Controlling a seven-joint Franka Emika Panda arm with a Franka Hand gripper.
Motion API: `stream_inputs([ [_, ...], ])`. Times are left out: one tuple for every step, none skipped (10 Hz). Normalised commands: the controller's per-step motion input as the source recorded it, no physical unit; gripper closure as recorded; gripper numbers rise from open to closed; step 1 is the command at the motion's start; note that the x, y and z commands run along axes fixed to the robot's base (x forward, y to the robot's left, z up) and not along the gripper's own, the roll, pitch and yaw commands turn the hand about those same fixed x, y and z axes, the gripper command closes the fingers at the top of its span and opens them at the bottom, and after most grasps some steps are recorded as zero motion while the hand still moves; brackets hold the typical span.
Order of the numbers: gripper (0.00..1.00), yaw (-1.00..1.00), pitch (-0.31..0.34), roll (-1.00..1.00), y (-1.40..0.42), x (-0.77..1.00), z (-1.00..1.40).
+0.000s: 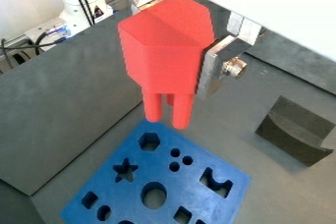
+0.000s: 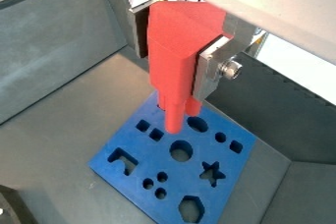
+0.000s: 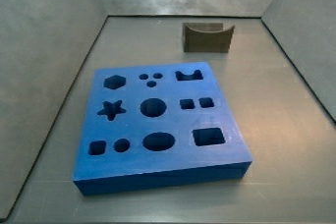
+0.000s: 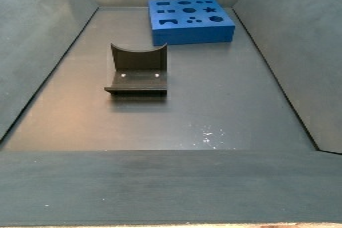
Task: Pick up the 3 prong object. Move up. Move to above the board. Insert the 3 prong object.
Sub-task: Insert the 3 prong object.
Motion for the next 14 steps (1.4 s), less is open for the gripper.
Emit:
stream_inputs([
  [1.0, 0.12, -0.137, 0.19, 0.29, -0.03, -0.48],
  [1.0, 0.17, -0.24, 0.12, 0.33, 0.0, -0.73],
  [1.0, 0.19, -0.306, 0.05, 0.33, 0.0, -0.89],
  [1.0, 0.28, -0.314, 0.0, 0.33, 0.0, -0.94],
  [1.0, 0.34, -0.329, 0.0, 0.29, 0.0, -0.93],
  [1.0, 0.5, -0.363, -0.08, 0.27, 0.0, -0.85],
  [1.0, 0.67, -0.309, -0.12, 0.18, 0.0, -0.78],
  [1.0, 0.85, -0.326, -0.11, 0.1, 0.0, -0.73],
  [1.0, 0.9, -0.36, -0.02, 0.01, 0.0, -0.76],
  [1.0, 0.85, -0.334, 0.0, 0.0, -0.03, -0.76],
  [1.0, 0.8, -0.283, 0.0, -0.01, 0.0, -0.71],
  [1.0, 0.66, -0.257, 0.0, -0.04, -0.04, -0.56],
  [1.0, 0.67, -0.211, 0.04, -0.03, -0.07, -0.52],
  [1.0, 0.74, -0.157, 0.1, -0.05, 0.0, -0.55],
])
